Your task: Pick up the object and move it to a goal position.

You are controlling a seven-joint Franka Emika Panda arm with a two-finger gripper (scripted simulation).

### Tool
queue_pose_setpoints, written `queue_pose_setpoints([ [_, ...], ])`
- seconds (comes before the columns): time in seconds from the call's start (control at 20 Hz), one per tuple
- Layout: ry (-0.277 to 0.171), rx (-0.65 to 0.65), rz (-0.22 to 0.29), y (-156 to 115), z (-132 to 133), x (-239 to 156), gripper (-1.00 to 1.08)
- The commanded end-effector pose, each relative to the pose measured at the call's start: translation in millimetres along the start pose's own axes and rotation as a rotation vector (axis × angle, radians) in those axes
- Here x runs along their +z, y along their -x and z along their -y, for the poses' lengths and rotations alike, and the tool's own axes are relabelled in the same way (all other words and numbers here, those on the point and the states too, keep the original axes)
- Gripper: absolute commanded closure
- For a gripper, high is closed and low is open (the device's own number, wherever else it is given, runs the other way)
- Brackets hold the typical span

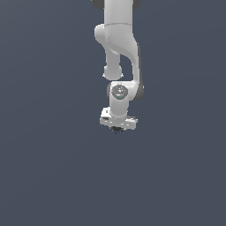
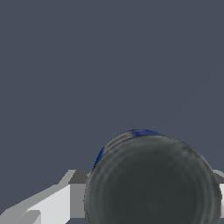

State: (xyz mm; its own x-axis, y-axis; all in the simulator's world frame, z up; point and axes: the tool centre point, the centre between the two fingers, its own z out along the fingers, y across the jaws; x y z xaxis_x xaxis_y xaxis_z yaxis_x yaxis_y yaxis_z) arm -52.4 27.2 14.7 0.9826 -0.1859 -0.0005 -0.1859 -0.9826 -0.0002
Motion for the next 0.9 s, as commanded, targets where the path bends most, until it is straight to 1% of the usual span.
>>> queue_pose_setpoints([
  [0.0,0.000,0.000,0.000,-0.2,0.5,-1.1,1.08],
  [0.2,0.000,0.000,0.000,-1.9,4.0,-10.8,1.08],
  [0.4,0.000,0.000,0.000,-5.0,10.9,-29.6,1.08],
  [0.6,0.000,0.000,0.000,-9.8,20.8,-57.0,1.08],
  [0.85,0.000,0.000,0.000,-18.0,37.0,-102.3,1.08],
])
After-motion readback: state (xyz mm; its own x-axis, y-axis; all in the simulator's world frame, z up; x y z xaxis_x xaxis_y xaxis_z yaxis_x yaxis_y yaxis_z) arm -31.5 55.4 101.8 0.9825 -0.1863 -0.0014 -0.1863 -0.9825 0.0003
